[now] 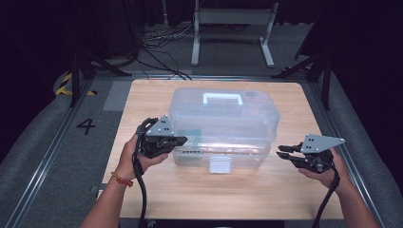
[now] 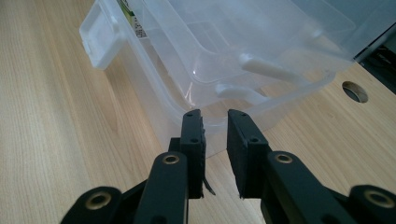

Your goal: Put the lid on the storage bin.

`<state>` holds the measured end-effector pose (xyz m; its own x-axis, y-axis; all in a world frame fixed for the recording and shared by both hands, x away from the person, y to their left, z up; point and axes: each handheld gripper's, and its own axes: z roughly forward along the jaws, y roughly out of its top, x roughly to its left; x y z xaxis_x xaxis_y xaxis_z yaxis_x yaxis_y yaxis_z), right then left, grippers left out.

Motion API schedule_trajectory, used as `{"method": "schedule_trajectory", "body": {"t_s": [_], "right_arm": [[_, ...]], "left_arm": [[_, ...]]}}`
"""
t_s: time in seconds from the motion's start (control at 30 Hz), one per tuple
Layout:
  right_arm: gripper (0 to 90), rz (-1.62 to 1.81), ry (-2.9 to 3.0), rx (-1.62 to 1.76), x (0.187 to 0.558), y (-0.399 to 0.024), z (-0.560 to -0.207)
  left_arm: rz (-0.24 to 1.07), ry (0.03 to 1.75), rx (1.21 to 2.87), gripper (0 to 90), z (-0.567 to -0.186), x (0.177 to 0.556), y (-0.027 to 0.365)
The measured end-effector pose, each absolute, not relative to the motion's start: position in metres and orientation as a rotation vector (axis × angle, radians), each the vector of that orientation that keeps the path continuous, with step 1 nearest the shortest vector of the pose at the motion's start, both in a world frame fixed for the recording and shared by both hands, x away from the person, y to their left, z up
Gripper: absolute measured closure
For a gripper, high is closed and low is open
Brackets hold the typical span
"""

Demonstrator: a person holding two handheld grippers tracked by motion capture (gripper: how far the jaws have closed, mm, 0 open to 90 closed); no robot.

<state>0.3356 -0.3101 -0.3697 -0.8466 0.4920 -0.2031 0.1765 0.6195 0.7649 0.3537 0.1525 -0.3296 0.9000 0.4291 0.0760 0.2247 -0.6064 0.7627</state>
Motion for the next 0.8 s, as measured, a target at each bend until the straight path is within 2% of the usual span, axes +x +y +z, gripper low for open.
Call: {"method": "schedule_trajectory", "body": {"t_s": [0.07,0.13,0.43,0.6,0.8], "right_arm": [[76.9,1.104,2.449,0.535,0.336,-0.310,-0.370],[76.5,1.110,2.447,0.533,0.335,-0.310,-0.370],[71.4,1.112,2.433,0.535,0.333,-0.310,-0.368],[64.1,1.101,2.406,0.565,0.330,-0.314,-0.369],[60.5,1.080,2.394,0.616,0.325,-0.332,-0.376]], "left_arm": [[0.258,0.446,2.237,90.0,-0.333,0.353,0.154],[0.313,0.450,2.268,90.0,-0.335,0.348,0.152],[0.347,0.443,2.289,88.4,-0.342,0.330,0.162],[0.414,0.485,2.319,81.9,-0.350,0.320,0.174],[0.506,0.574,2.370,67.6,-0.365,0.313,0.194]]}}
